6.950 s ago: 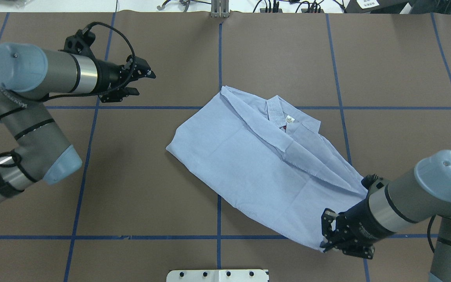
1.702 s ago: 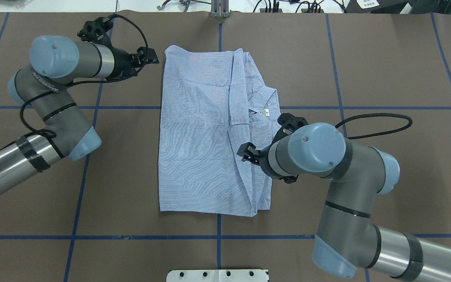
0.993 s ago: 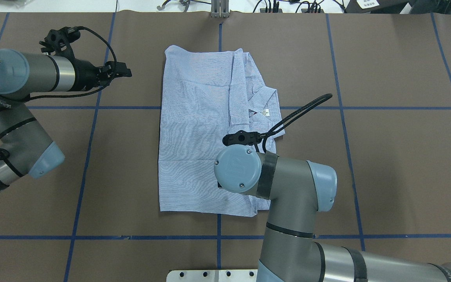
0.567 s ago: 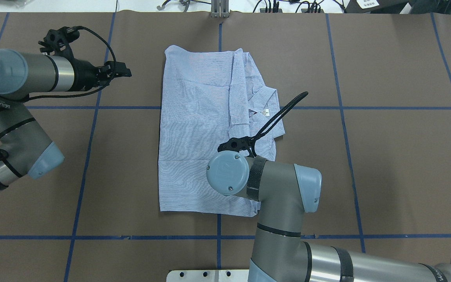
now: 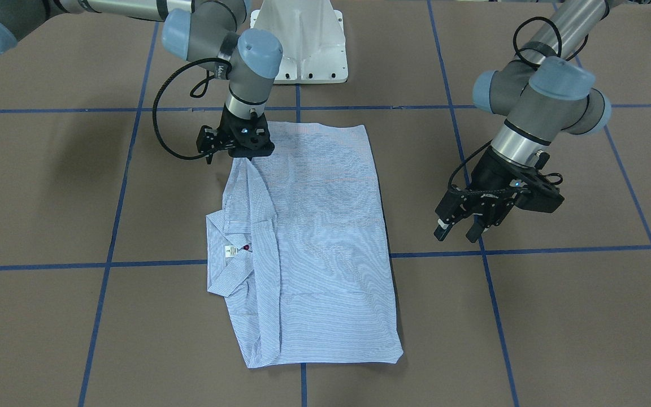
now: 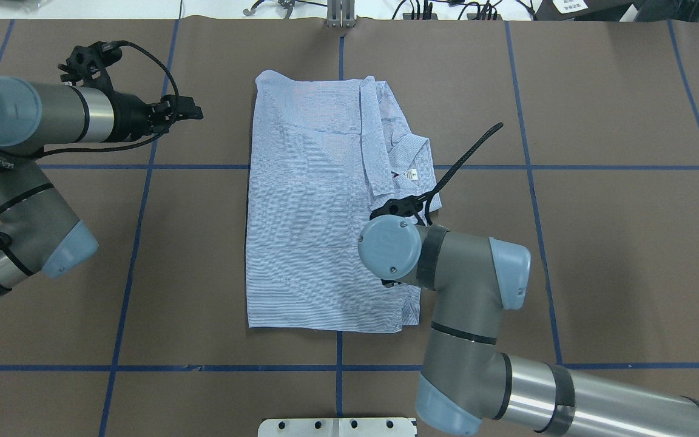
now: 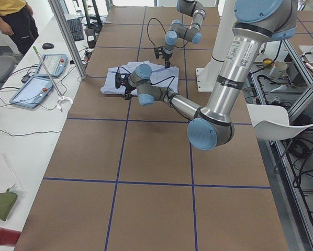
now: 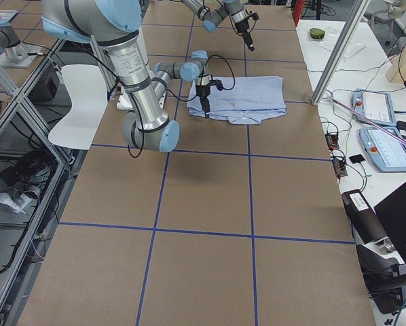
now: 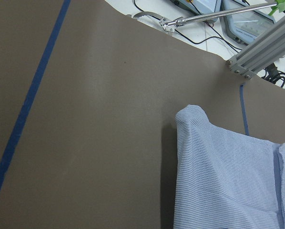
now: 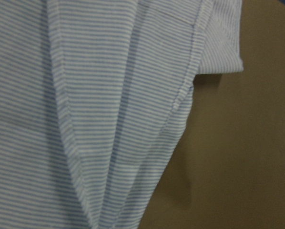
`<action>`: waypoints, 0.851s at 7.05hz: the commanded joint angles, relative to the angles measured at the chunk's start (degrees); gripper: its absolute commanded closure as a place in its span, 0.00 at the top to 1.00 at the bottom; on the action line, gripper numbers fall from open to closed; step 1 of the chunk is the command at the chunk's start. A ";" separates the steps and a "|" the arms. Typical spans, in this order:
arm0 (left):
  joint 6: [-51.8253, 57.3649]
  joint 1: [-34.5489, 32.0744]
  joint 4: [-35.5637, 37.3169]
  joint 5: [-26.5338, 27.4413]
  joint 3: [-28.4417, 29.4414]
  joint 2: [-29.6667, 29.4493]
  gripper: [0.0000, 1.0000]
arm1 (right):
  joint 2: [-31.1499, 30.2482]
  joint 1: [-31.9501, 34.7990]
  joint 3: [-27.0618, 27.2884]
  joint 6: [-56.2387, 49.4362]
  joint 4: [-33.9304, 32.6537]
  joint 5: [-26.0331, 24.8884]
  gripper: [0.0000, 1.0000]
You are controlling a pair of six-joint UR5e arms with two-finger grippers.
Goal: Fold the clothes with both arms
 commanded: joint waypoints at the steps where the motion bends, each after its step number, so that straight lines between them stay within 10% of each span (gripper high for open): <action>1: -0.14 0.00 -0.02 0.00 -0.03 0.05 0.87 | -6.42 2.57 7.27 -3.53 -0.85 -0.07 1.00; 6: 0.21 -0.09 -0.02 0.00 -0.21 0.92 0.87 | -0.85 2.57 5.30 -1.96 -0.25 -0.42 1.00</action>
